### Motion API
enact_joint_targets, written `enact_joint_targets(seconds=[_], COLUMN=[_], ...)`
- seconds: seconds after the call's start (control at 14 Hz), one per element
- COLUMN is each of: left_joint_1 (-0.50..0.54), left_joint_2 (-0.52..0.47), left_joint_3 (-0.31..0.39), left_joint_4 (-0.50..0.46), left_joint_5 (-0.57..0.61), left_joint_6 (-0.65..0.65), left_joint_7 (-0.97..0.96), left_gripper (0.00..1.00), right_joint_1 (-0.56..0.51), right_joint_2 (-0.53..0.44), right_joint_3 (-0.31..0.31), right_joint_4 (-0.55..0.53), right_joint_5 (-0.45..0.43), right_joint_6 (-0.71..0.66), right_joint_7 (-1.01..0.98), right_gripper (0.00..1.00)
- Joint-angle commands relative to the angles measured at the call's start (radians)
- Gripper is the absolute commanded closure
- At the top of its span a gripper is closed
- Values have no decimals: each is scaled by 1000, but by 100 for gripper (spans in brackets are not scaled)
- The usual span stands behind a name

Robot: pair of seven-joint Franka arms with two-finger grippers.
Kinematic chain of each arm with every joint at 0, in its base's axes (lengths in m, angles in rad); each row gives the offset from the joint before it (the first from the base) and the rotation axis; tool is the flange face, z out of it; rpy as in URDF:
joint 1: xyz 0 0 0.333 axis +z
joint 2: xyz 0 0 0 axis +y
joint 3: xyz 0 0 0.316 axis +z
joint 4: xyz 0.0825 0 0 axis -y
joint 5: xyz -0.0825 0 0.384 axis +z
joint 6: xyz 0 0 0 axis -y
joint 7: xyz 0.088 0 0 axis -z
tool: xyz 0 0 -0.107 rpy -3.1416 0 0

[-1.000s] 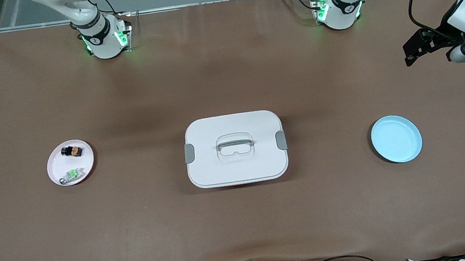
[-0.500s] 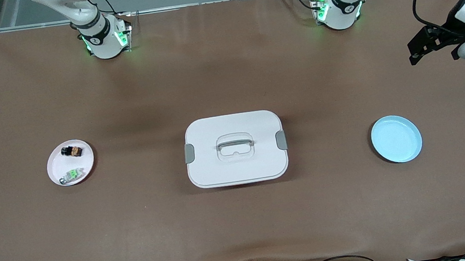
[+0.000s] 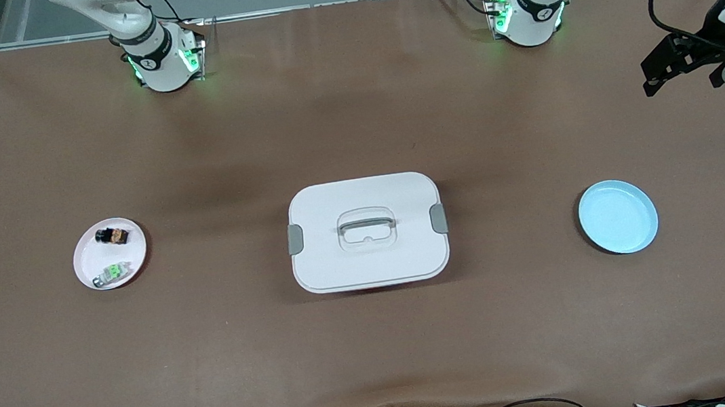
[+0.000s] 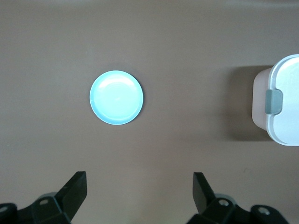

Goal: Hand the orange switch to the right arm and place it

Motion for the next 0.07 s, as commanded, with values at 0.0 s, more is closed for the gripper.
enact_joint_targets(seconds=[0.0], left_joint_1=[0], left_joint_2=[3], left_joint_3=[1], left_joint_4=[17], left_joint_5=[-3], left_joint_6=[-19], left_joint_7=[4], left_gripper=[0], right_joint_1=[-9], right_joint_2=[13], right_joint_3=[5], right_joint_4=[28], right_joint_5=[10], right_joint_6=[-20], right_joint_7=[-7], right_gripper=[0])
